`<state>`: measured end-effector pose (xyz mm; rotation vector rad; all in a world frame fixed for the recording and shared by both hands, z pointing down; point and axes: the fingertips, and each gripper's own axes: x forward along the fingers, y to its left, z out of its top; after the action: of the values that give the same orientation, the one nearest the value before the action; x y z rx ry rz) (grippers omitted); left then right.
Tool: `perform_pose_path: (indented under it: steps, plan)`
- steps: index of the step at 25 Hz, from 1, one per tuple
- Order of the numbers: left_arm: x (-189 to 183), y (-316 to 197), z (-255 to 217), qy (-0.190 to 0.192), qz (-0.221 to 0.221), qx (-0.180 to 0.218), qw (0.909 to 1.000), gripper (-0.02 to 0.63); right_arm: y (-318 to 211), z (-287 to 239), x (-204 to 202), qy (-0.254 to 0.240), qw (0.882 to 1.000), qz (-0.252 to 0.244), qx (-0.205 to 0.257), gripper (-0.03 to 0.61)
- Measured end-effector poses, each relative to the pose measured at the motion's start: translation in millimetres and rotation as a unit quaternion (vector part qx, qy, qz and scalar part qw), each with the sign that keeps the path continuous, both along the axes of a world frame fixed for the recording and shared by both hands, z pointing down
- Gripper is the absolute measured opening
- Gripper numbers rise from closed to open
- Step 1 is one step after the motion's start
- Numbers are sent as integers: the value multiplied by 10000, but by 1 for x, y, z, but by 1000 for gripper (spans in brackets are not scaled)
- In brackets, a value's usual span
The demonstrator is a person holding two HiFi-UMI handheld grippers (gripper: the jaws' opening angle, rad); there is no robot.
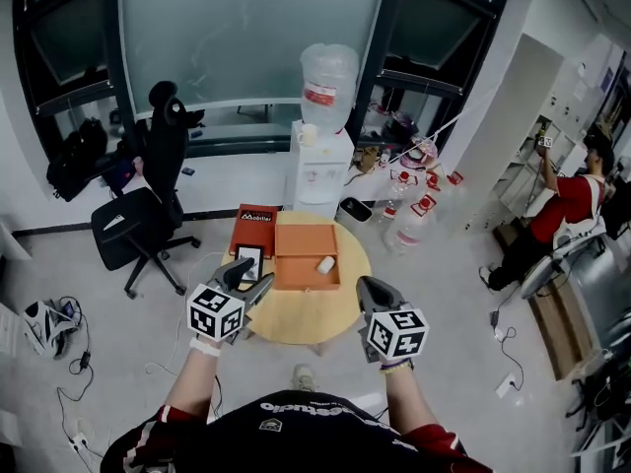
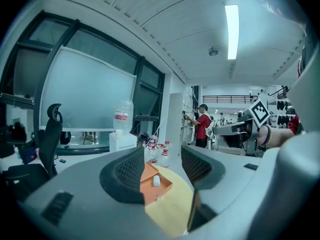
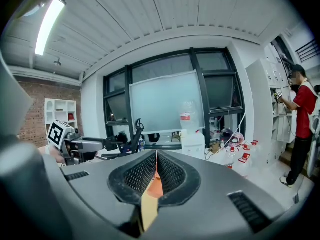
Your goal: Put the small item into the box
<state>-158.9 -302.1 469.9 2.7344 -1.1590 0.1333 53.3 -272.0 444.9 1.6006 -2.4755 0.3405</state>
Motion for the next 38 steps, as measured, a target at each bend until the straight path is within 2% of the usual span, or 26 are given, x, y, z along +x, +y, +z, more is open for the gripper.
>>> perform_pose_path:
  steps: [9, 14, 26, 31, 38]
  plan:
    - [-14, 31, -44, 87, -296, 488, 9983, 186, 20, -24, 2, -173, 9995, 29, 257, 34]
    - [-16, 40, -51, 298, -383, 483, 9977, 155, 30, -29, 1, -291, 9990, 4, 349, 34]
    - [-18, 56, -53, 257, -587, 558, 9964, 89, 42, -40, 0, -348, 9981, 5, 507, 32]
    - [-14, 59, -55, 248, -518, 615, 9965, 60, 46, -37, 6, -438, 9978, 87, 485, 32]
    - [-19, 58, -53, 256, -705, 624, 9952, 31, 47, -37, 7, -346, 9983, 76, 471, 31]
